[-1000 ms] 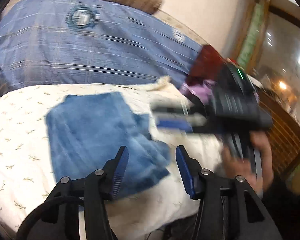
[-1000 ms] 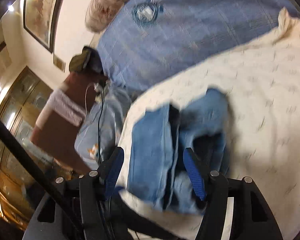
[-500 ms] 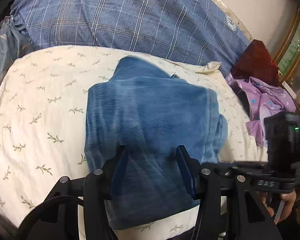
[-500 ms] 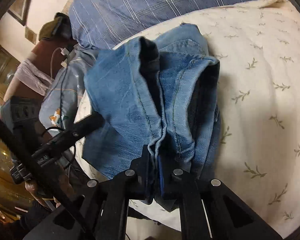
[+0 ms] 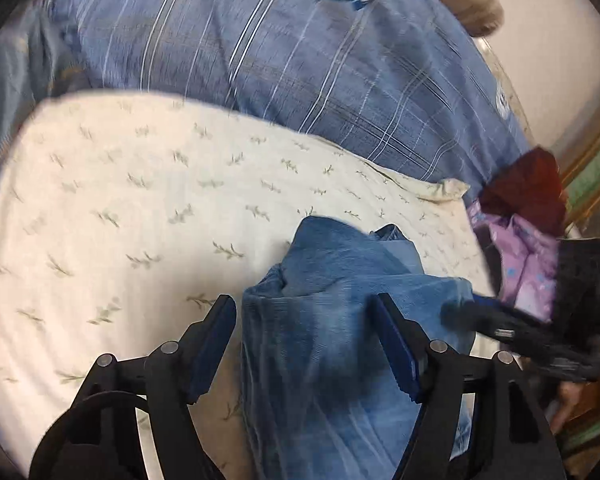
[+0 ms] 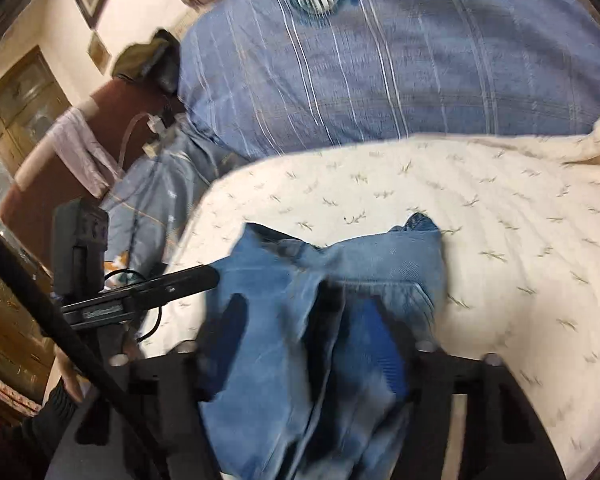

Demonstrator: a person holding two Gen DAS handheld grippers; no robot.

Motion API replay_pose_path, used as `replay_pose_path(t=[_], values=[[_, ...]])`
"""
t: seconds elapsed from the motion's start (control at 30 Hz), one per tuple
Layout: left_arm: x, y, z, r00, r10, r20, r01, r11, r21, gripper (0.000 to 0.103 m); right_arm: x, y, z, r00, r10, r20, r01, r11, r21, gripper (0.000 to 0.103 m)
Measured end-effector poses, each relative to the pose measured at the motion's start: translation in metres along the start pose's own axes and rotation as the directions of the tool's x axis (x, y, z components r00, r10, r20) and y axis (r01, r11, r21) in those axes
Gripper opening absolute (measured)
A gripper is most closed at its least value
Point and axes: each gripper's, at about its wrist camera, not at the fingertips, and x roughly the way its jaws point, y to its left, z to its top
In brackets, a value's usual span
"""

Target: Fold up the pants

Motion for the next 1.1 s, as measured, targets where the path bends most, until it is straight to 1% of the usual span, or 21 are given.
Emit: replay_pose_path(t=[0.03, 0.07, 0.13, 0.2, 0.27, 0.3, 0.37, 0.4, 0.43, 0.5, 0.53, 0.57, 0.6, 0.7, 0.8, 0.9, 0.93, 0.97, 1.0, 1.07, 1.1], values=[[0.007, 0.008, -0.002, 1.000, -0.023, -0.002, 0.023, 0.999, -0.028, 0.070, 0.016, -0.004, 0.000, 1.000, -0.016, -0.022, 0.017, 1.000, 0.012, 0.021], [0.013, 0.017, -0.004, 0.999, -0.042, -0.007, 0.042, 0.997, -0.064, 0.070, 0.026, -0.011, -0.002, 0.999, -0.018, -0.037, 0.019, 0.998, 0.053, 0.015], [0.018, 0.025, -0.001, 0.997, -0.077, -0.001, 0.076, 0.994, -0.084, 0.070, 0.018, -0.014, -0.005, 1.000, 0.008, 0.019, -0.009, 0.998, 0.055, 0.011], [0.026, 0.024, 0.004, 0.997, -0.078, 0.011, 0.079, 0.995, -0.069, 0.072, 0.009, -0.013, -0.005, 0.999, -0.015, 0.039, 0.013, 0.999, 0.047, 0.009], [0.043, 0.026, 0.002, 0.998, -0.068, -0.011, 0.067, 0.996, -0.053, 0.072, 0.021, -0.022, -0.006, 0.999, -0.047, 0.011, 0.046, 0.998, 0.052, 0.009], [0.053, 0.027, 0.002, 0.998, -0.060, -0.032, 0.059, 0.997, -0.054, 0.072, 0.036, -0.030, -0.009, 0.997, -0.063, -0.037, 0.066, 0.996, 0.059, 0.009], [0.070, 0.027, 0.003, 0.996, -0.054, -0.072, 0.050, 0.997, -0.064, 0.072, 0.052, -0.043, -0.014, 0.996, -0.048, -0.072, 0.055, 0.994, 0.097, 0.008], [0.071, 0.027, 0.004, 0.995, -0.068, -0.074, 0.062, 0.995, -0.075, 0.072, 0.048, -0.044, -0.013, 0.997, -0.033, -0.071, 0.040, 0.995, 0.095, 0.008], [0.069, 0.027, 0.006, 0.994, -0.081, -0.069, 0.076, 0.994, -0.083, 0.071, 0.039, -0.044, -0.010, 0.998, -0.011, -0.066, 0.018, 0.995, 0.097, 0.014], [0.061, 0.024, 0.009, 0.995, -0.086, -0.043, 0.083, 0.994, -0.077, 0.069, 0.009, -0.046, -0.006, 0.999, 0.048, 0.006, -0.049, 0.990, 0.129, 0.042], [0.057, 0.022, 0.009, 0.995, -0.091, -0.032, 0.088, 0.993, -0.074, 0.069, -0.007, -0.048, -0.006, 0.997, 0.066, 0.049, -0.072, 0.989, 0.133, 0.075], [0.053, 0.021, 0.009, 0.994, -0.101, -0.029, 0.098, 0.992, -0.074, 0.069, -0.022, -0.052, -0.007, 0.993, 0.075, 0.092, -0.087, 0.987, 0.133, 0.094], [0.053, 0.021, 0.009, 0.994, -0.107, -0.033, 0.104, 0.992, -0.072, 0.069, -0.031, -0.059, -0.008, 0.991, 0.074, 0.111, -0.089, 0.986, 0.138, 0.094], [0.054, 0.024, 0.010, 0.990, -0.128, -0.061, 0.124, 0.990, -0.074, 0.069, -0.030, -0.084, -0.011, 0.994, 0.086, 0.070, -0.099, 0.970, 0.220, 0.094], [0.055, 0.033, 0.010, 0.983, -0.167, -0.076, 0.158, 0.981, -0.115, 0.068, 0.000, -0.105, -0.022, 0.978, 0.207, -0.018, -0.189, 0.921, 0.340, 0.093], [0.068, 0.040, 0.012, 0.978, -0.185, -0.096, 0.169, 0.973, -0.156, 0.060, 0.022, -0.095, -0.023, 0.964, 0.253, -0.081, -0.215, 0.921, 0.325, 0.092], [0.070, 0.039, 0.012, 0.978, -0.185, -0.092, 0.170, 0.973, -0.153, 0.058, 0.027, -0.090, -0.023, 0.974, 0.210, -0.088, -0.174, 0.936, 0.305, 0.088], [0.070, 0.038, 0.013, 0.979, -0.186, -0.088, 0.172, 0.974, -0.146, 0.053, 0.031, -0.087, -0.023, 0.981, 0.164, -0.103, -0.128, 0.948, 0.290, 0.075], [0.070, 0.034, 0.014, 0.979, -0.184, -0.085, 0.172, 0.977, -0.128, 0.046, 0.038, -0.086, -0.023, 0.981, 0.142, -0.132, -0.101, 0.955, 0.278, 0.071], [0.067, 0.028, 0.014, 0.980, -0.187, -0.072, 0.180, 0.979, -0.097, 0.039, 0.037, -0.087, -0.024, 0.978, 0.173, -0.118, -0.132, 0.947, 0.292, 0.054], [0.064, 0.025, 0.015, 0.977, -0.203, -0.071, 0.195, 0.975, -0.103, 0.036, 0.034, -0.085, -0.024, 0.978, 0.172, -0.118, -0.133, 0.950, 0.283, 0.050]])
